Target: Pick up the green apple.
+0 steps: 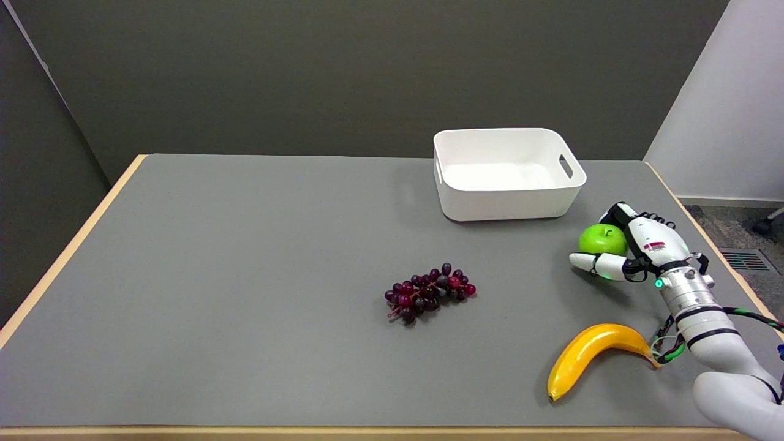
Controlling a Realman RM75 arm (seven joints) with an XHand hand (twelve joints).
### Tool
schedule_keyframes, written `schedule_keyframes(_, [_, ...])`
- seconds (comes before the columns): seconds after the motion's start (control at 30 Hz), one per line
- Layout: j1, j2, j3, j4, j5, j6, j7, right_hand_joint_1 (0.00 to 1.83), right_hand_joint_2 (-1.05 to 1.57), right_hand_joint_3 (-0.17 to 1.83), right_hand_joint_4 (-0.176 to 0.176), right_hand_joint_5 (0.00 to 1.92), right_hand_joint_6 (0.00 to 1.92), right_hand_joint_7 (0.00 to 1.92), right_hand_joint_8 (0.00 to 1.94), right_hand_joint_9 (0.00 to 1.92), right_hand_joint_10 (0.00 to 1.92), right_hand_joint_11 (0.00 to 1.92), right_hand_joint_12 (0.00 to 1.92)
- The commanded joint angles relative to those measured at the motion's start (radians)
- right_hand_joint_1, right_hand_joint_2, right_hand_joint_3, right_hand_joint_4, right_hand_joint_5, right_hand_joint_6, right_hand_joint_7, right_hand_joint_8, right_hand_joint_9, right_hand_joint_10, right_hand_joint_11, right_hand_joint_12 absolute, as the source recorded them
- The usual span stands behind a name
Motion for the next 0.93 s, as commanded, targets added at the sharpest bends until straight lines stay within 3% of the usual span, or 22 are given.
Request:
schedule_keyframes(0.03, [0.029, 0.007, -0.025, -0.008, -0.027, 0.099, 0.003, 1.07, 1.34, 0.18, -0.176, 0.44, 1.75, 0.50, 1.81, 0.74, 1.92, 0.53, 1.92])
schedule_keyframes(0.47, [0.053, 0.114, 0.047, 0.252, -0.038, 0.350, 0.010, 1.06, 1.34, 0.21, -0.176, 0.42, 1.79, 0.47, 1.85, 0.74, 1.92, 0.52, 1.92])
schedule_keyframes(0.7, [0.256, 0.129, -0.022, 0.278, -0.100, 0.198, 0.003, 1.06, 1.35, 0.21, -0.176, 0.41, 1.80, 0.47, 1.87, 0.74, 1.92, 0.49, 1.92])
schedule_keyframes(0.93, [0.600, 0.060, -0.242, 0.055, -0.103, 0.031, 0.010, 1.05, 1.36, 0.20, -0.176, 0.40, 1.81, 0.46, 1.88, 0.73, 1.92, 0.46, 1.92])
